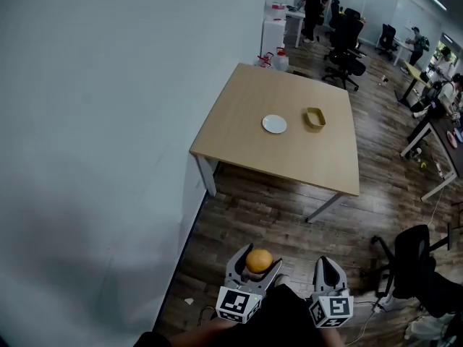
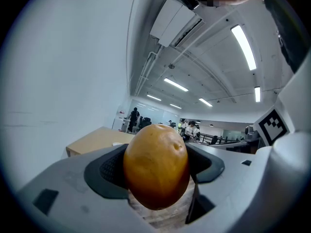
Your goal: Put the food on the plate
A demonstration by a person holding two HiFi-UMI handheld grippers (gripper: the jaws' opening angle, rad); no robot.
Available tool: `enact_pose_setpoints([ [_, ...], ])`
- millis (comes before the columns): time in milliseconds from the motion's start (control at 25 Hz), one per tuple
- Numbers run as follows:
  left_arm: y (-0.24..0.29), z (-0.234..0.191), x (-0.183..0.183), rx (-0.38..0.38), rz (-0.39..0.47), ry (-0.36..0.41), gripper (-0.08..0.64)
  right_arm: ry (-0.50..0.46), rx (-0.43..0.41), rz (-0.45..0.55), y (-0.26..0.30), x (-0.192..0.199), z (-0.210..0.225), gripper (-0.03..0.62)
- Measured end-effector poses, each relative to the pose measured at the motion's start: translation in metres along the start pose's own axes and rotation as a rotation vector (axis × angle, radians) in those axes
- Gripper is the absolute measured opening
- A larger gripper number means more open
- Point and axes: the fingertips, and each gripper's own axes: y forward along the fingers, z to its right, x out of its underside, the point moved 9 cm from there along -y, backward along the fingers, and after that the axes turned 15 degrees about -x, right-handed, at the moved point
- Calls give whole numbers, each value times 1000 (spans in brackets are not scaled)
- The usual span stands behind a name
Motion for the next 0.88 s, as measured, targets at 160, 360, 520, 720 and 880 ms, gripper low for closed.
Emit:
enact_pose_setpoints([
  [160, 4, -11, 0, -7, -6, 2, 324, 3, -25, 10, 16, 0, -4, 60],
  [360, 18, -22, -4, -38, 7, 26, 324, 16, -63, 20, 39, 3, 1, 60],
  [520, 44, -38, -16, -82, 34, 89, 324, 26, -97, 40, 66, -2, 16, 60],
  [720, 95, -59, -29, -122, 27, 88, 324, 44, -112, 51, 116, -13, 50, 60],
  [880, 129, -55, -36, -132, 2, 90, 324, 69, -131, 60, 141, -26, 75, 60],
])
